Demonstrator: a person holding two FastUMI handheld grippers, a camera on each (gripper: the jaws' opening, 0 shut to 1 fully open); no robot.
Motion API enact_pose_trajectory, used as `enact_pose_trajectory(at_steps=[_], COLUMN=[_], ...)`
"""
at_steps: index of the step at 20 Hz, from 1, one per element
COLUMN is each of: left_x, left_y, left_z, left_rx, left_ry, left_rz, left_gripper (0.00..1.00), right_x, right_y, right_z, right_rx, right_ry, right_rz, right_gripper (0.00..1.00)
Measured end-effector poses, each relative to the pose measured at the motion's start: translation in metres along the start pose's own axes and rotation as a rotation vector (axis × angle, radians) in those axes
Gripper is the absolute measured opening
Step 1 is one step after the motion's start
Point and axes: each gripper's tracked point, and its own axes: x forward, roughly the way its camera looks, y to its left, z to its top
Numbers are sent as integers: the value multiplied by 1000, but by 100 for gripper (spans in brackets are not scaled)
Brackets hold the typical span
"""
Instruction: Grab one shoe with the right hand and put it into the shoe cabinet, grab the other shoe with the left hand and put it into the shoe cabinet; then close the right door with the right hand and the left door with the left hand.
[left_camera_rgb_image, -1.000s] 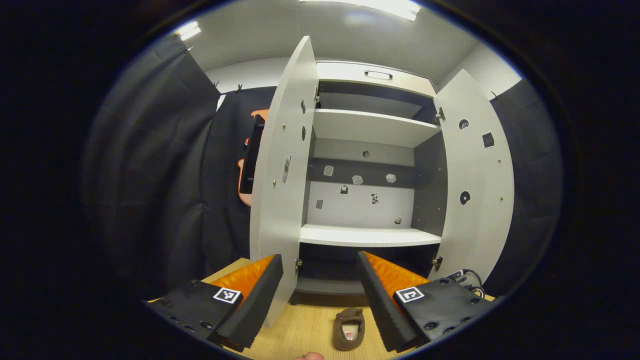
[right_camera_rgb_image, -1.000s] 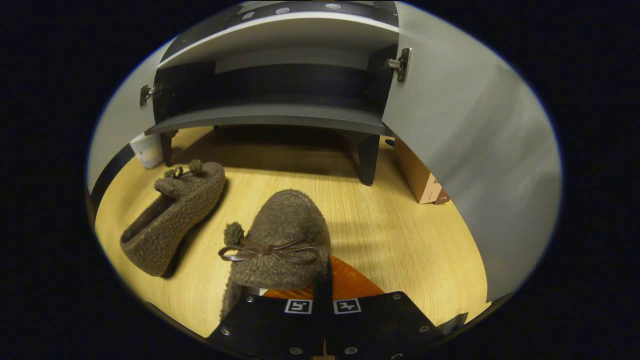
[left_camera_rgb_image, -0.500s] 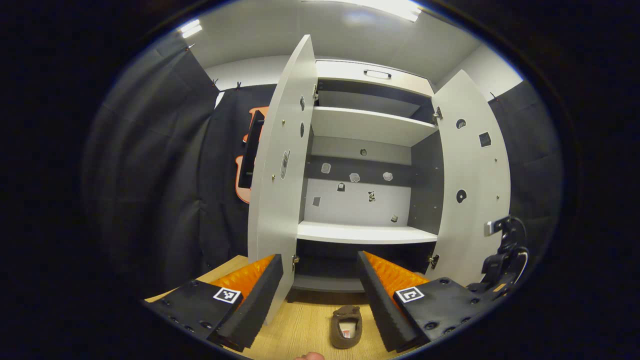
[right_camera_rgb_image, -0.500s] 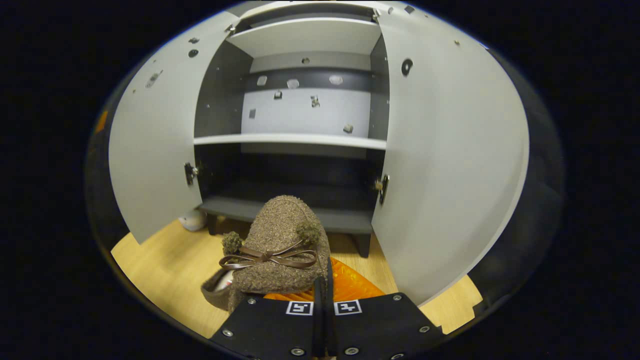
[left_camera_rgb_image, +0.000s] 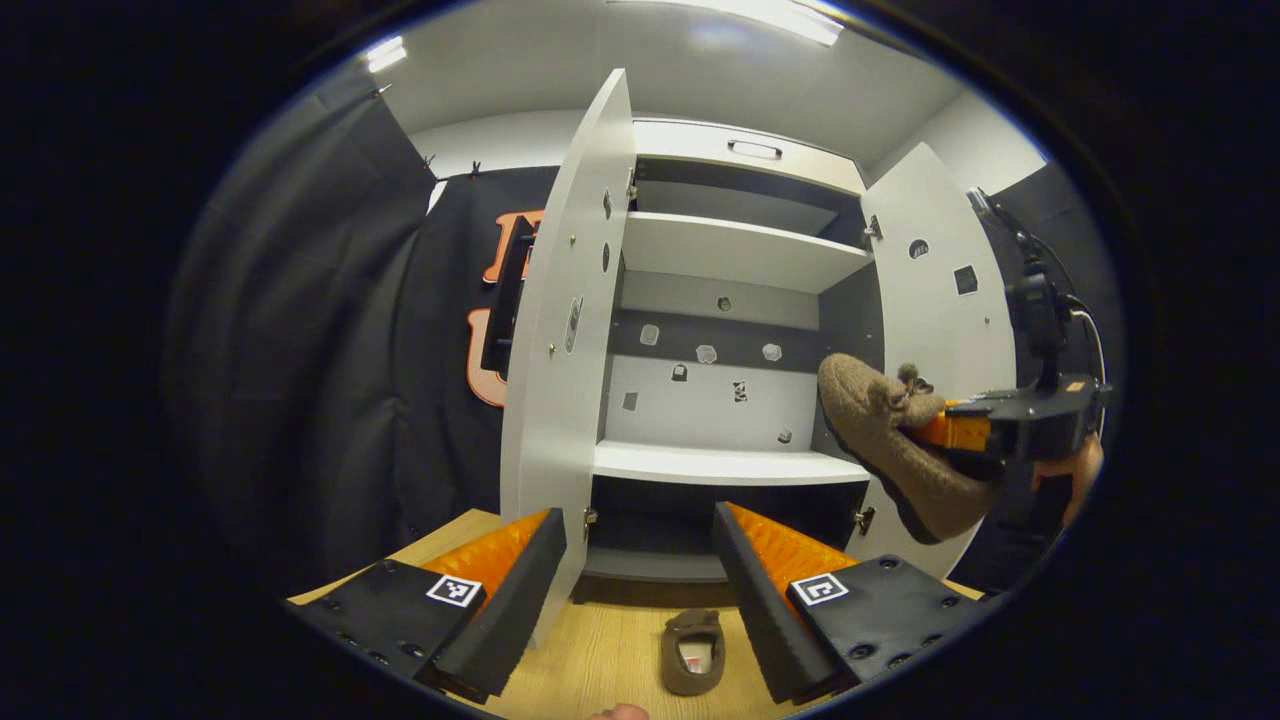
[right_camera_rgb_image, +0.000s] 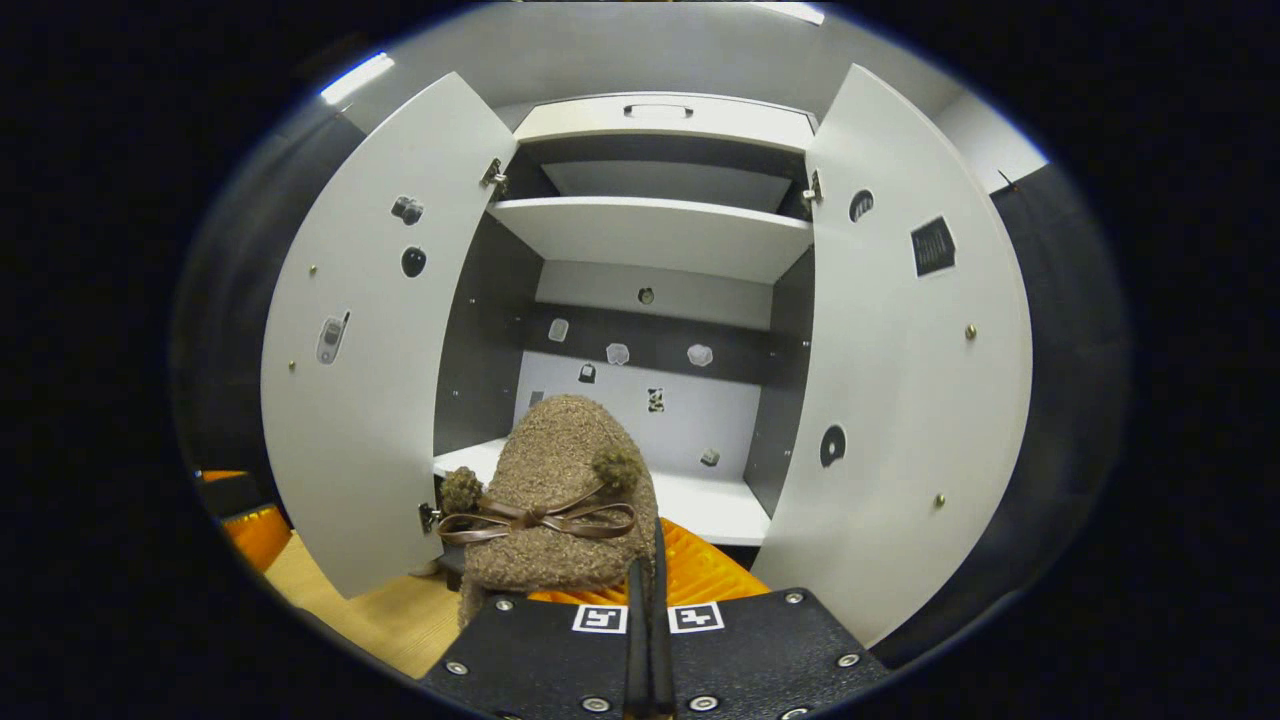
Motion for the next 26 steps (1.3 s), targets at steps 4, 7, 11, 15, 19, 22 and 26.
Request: enact_pose_trajectory(at_steps=[4,7,11,15,19,22,26], left_x=[2,3,3,3,2,-1,-5], left_y=[2,2,-1,-1,4,10,23], left_z=[4,5,1,-1,-8,-10,-15], left_rx=[18,15,-6,2,-2,-5,12], left_ry=[-12,-15,-7,-3,15,23,34], left_rz=[-3,-5,-12,-8,13,28,56], left_gripper=[99,96,96,96,96,96,97], right_x=[58,115,204,272,299,310,311], right_y=[6,-3,-27,-51,-65,-64,-67], right_z=[20,13,-24,-72,-100,-114,-133], right_rx=[18,58,124,192,188,188,192], right_ry=[22,86,227,385,486,525,580], right_rz=[14,-15,-63,-117,-155,-157,-156], right_gripper=[1,1,1,1,1,3,18])
